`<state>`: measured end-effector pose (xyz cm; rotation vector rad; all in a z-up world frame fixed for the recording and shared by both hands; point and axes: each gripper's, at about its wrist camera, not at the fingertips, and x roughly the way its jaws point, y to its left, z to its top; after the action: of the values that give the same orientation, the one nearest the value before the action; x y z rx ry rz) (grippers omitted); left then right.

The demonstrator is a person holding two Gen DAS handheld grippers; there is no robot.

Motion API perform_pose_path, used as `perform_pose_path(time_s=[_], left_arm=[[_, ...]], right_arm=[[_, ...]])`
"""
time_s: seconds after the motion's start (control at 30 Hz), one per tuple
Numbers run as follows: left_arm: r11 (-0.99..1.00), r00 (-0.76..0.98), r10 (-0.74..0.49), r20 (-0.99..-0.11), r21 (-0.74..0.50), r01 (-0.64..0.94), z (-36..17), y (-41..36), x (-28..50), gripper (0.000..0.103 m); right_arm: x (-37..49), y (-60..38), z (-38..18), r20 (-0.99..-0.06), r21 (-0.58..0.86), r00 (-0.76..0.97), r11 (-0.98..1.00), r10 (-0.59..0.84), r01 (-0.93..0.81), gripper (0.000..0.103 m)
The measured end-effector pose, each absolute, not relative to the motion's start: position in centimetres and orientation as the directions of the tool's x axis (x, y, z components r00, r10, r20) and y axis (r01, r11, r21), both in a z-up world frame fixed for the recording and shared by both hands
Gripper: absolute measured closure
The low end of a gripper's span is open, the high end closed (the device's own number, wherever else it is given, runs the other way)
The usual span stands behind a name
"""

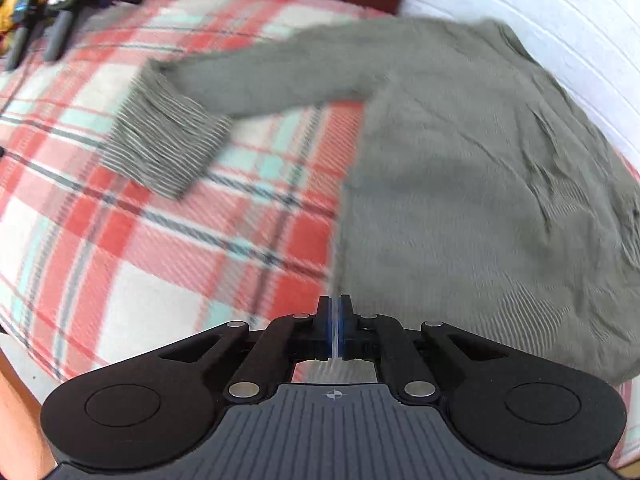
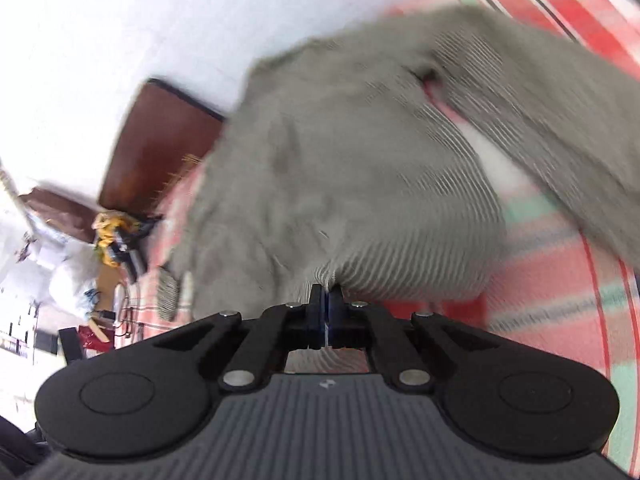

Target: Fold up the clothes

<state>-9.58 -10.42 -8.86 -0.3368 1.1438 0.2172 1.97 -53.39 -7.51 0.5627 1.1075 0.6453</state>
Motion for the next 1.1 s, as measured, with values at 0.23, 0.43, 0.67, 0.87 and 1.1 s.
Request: perform_pose_path(time_s=[0.23,0.43,0.67,0.87,1.1], left_arm=[[0.926,0.407,0.001,-0.913,-0.153,-0.346,-9.2,-7.9,-8.8,0.103],[0.946,0.378,-0.074,-0.923,-0.185,-0.266,-10.1,-9.2,-9.9,0.072],[0.962,0.321,-0.138,-0.937,-0.204,-0.181,-10.8,-10.2,-11.4,0.036],[0.95,0.31,-0.204,-0.929,-0.264,-0.166,-11.8,-11.2,-11.5,0.044],[0.944,0.352,-0.218,-0.91,-0.288,-0.159,-11.3,-12.1,-10.3,0.101]], right_arm=[[6.3,-45.6,-7.0,-0.648,0.644,0.288,0.709,0.705,-0.288,0.101],[7.0,-41.7,-9.4,-0.734,0.555,0.266,0.778,0.625,-0.296,0.101],[5.6,-41.1,-9.8,-0.761,0.509,0.277,0.804,0.587,-0.306,0.057],[1.8,-44.1,-9.2,-0.771,0.512,0.281,0.819,0.571,-0.261,0.047],[-2.6,-47.6,-8.5,-0.783,0.513,0.284,0.833,0.553,-0.208,0.046]])
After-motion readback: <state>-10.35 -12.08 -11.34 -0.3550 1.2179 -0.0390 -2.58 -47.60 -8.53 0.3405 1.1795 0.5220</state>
